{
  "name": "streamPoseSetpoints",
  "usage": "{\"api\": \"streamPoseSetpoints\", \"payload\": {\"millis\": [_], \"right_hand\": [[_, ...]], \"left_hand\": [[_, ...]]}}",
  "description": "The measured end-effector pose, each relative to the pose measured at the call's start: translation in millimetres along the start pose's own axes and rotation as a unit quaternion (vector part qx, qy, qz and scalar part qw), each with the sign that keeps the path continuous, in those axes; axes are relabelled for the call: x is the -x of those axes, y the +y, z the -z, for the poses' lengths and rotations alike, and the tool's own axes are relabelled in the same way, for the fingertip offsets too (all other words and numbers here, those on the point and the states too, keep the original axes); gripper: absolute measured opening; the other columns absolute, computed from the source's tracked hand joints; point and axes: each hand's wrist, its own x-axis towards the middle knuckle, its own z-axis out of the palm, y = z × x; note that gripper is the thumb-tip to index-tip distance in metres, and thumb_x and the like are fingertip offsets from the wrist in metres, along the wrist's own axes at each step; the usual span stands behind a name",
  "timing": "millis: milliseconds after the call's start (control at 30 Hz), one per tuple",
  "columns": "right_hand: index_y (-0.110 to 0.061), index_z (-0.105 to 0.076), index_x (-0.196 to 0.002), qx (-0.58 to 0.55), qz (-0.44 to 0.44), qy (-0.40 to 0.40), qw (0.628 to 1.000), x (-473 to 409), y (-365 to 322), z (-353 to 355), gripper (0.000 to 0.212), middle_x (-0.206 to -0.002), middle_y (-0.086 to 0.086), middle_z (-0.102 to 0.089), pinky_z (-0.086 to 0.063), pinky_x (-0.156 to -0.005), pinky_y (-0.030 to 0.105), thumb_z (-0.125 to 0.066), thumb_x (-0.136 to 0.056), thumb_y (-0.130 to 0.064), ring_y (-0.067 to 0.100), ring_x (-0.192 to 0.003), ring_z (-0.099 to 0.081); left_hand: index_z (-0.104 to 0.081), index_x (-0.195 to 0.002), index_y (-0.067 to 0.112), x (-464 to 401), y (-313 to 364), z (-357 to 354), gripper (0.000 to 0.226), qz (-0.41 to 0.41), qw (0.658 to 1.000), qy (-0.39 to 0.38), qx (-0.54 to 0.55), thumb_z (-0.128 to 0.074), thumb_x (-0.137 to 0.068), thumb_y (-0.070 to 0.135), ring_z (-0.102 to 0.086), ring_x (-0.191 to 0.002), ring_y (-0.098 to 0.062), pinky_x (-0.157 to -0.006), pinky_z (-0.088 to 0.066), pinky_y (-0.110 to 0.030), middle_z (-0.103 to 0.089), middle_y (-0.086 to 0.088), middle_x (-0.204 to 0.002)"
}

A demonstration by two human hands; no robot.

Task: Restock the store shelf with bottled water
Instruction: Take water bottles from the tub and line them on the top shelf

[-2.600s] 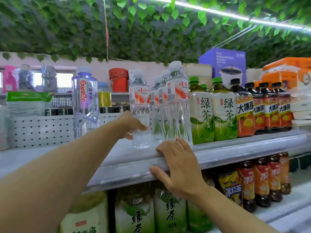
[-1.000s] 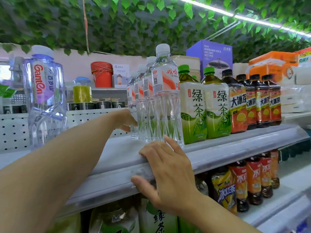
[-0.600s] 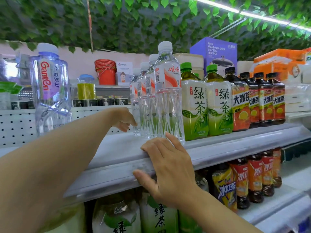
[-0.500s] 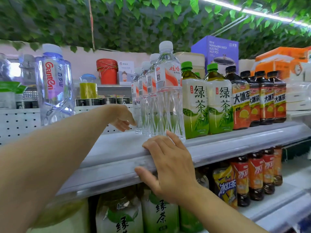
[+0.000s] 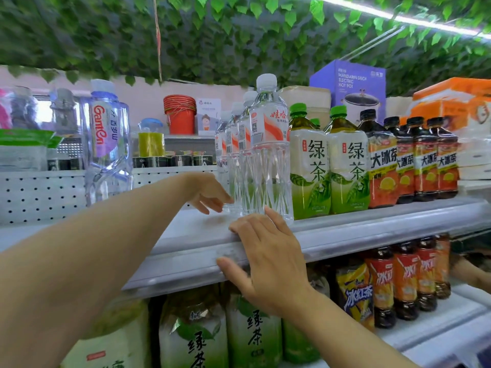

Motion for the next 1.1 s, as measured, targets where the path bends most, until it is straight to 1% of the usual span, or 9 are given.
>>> {"api": "streamPoseSetpoints", "payload": {"millis": [67,133,200,300,400,600,733,933,1100], "right_hand": [[-0.019,-0.052,-0.102,-0.005,0.004,0.006,1.000,0.5,0.8,-1.0,0.040,-0.097,-0.005,-0.057,-0.026,-0.110,0.036,-0.041,-0.089,-0.055,0.015,-0.096,-0.051],[-0.019,-0.052,-0.102,-0.006,0.003,0.007,1.000,0.5,1.5,-1.9,0.040,-0.096,-0.005,-0.056,-0.025,-0.110,0.035,-0.042,-0.089,-0.055,0.014,-0.095,-0.051],[-0.019,-0.053,-0.103,-0.004,0.001,0.006,1.000,0.1,2.3,-2.5,0.041,-0.096,-0.005,-0.056,-0.025,-0.111,0.034,-0.042,-0.089,-0.055,0.014,-0.096,-0.052],[-0.019,-0.054,-0.103,-0.007,-0.001,0.009,1.000,0.4,3.0,-2.9,0.041,-0.097,-0.005,-0.057,-0.025,-0.111,0.035,-0.043,-0.088,-0.056,0.015,-0.097,-0.053],[-0.019,-0.054,-0.102,-0.002,0.003,0.014,1.000,0.3,3.3,-3.4,0.041,-0.097,-0.004,-0.058,-0.026,-0.110,0.035,-0.042,-0.088,-0.056,0.015,-0.097,-0.053],[-0.019,-0.054,-0.100,0.004,0.007,0.026,1.000,0.4,3.2,-5.0,0.041,-0.094,-0.005,-0.058,-0.029,-0.109,0.036,-0.042,-0.088,-0.056,0.015,-0.094,-0.053],[-0.020,-0.052,-0.100,0.004,0.008,0.025,1.000,0.5,3.7,-5.5,0.040,-0.095,-0.005,-0.057,-0.029,-0.108,0.037,-0.041,-0.088,-0.056,0.015,-0.094,-0.053],[-0.019,-0.055,-0.102,0.001,0.008,0.026,1.000,1.1,3.8,-5.6,0.041,-0.097,-0.005,-0.058,-0.028,-0.109,0.035,-0.043,-0.087,-0.056,0.014,-0.096,-0.052],[-0.018,-0.056,-0.102,-0.002,0.005,0.022,1.000,1.1,2.8,-4.1,0.042,-0.096,-0.004,-0.059,-0.026,-0.111,0.033,-0.043,-0.088,-0.055,0.015,-0.096,-0.053]], "left_hand": [[-0.043,-0.134,0.001,-1.9,-2.9,5.5,0.058,0.007,0.999,0.034,0.017,-0.069,-0.084,0.016,-0.059,-0.108,-0.025,-0.092,-0.048,-0.039,-0.053,-0.017,-0.132],[-0.027,-0.144,0.003,-3.1,-5.7,7.2,0.077,0.005,0.998,0.046,0.039,-0.071,-0.082,0.014,-0.055,-0.116,-0.031,-0.097,-0.047,-0.043,-0.042,-0.019,-0.142],[-0.015,-0.149,0.010,-2.6,-8.1,5.2,0.090,-0.003,0.997,0.031,0.065,-0.073,-0.080,0.012,-0.049,-0.125,-0.035,-0.101,-0.043,-0.046,-0.033,-0.018,-0.149],[-0.004,-0.151,0.024,-5.7,-8.5,2.2,0.104,-0.010,0.995,-0.013,0.100,-0.075,-0.077,0.007,-0.048,-0.126,-0.034,-0.102,-0.043,-0.046,-0.033,-0.017,-0.150],[-0.004,-0.150,0.028,-10.1,-7.5,-2.8,0.104,-0.016,0.994,-0.027,0.101,-0.075,-0.077,0.008,-0.050,-0.125,-0.032,-0.101,-0.043,-0.044,-0.035,-0.015,-0.149],[-0.003,-0.150,0.024,-13.9,-8.1,-7.4,0.103,-0.028,0.995,-0.006,0.092,-0.075,-0.077,0.011,-0.052,-0.122,-0.033,-0.097,-0.044,-0.038,-0.034,-0.018,-0.148],[-0.004,-0.150,0.023,-14.3,-7.4,-7.9,0.101,-0.032,0.995,0.001,0.092,-0.074,-0.078,0.009,-0.052,-0.122,-0.034,-0.099,-0.044,-0.039,-0.034,-0.018,-0.148],[-0.004,-0.150,0.019,-11.7,-5.4,-10.9,0.097,-0.037,0.995,0.007,0.098,-0.070,-0.081,0.005,-0.053,-0.121,-0.032,-0.100,-0.044,-0.040,-0.042,-0.020,-0.143],[-0.005,-0.150,0.019,-4.9,-4.7,-10.0,0.097,-0.023,0.995,0.006,0.096,-0.072,-0.080,0.008,-0.052,-0.121,-0.034,-0.092,-0.045,-0.039,-0.040,-0.018,-0.145]]}}
